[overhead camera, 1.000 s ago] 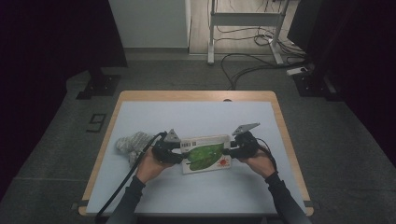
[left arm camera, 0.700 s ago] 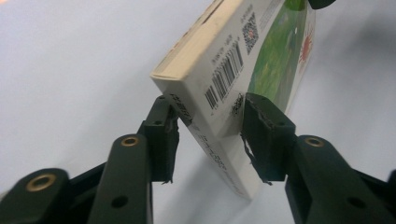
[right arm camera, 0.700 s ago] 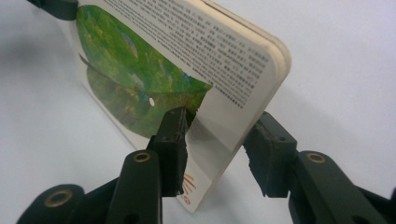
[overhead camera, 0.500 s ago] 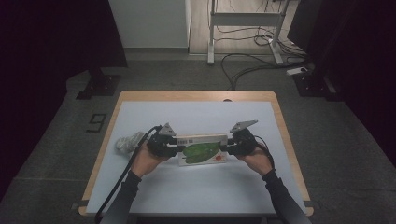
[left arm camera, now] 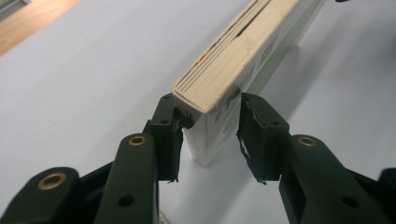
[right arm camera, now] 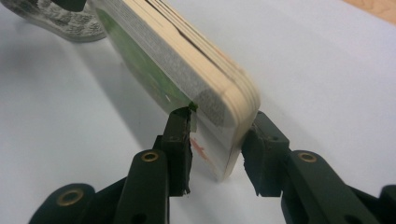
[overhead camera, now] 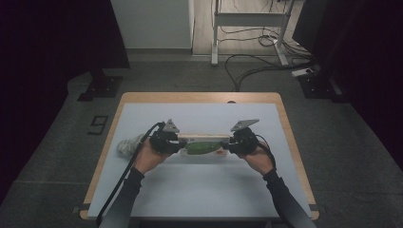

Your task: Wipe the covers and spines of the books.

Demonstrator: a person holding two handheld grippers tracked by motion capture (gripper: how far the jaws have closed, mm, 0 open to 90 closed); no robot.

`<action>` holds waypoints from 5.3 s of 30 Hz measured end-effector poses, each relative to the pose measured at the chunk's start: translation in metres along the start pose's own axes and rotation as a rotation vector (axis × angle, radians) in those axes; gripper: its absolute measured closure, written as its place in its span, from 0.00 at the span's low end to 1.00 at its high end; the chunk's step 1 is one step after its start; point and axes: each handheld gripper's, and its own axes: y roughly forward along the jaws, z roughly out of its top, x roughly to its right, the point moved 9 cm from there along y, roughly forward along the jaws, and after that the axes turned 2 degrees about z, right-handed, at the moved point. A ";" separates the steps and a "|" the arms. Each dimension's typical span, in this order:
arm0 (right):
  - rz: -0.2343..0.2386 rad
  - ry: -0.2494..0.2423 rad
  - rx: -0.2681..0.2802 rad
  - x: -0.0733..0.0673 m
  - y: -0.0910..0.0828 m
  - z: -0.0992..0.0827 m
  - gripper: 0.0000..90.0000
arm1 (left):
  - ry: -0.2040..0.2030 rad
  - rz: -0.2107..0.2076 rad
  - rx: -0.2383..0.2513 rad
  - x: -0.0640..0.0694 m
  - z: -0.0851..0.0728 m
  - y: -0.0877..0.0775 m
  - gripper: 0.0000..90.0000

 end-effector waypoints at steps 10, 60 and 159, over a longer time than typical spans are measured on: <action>0.022 0.004 0.014 -0.002 -0.001 -0.001 0.68 | 0.021 -0.005 -0.012 0.005 -0.003 -0.004 0.66; 0.129 0.022 -0.075 -0.047 0.006 -0.080 0.33 | -0.102 -0.124 -0.036 0.064 -0.075 0.013 0.26; -0.032 -0.016 -0.010 -0.024 0.014 -0.068 0.04 | -0.152 -0.059 0.011 0.034 -0.083 -0.003 0.08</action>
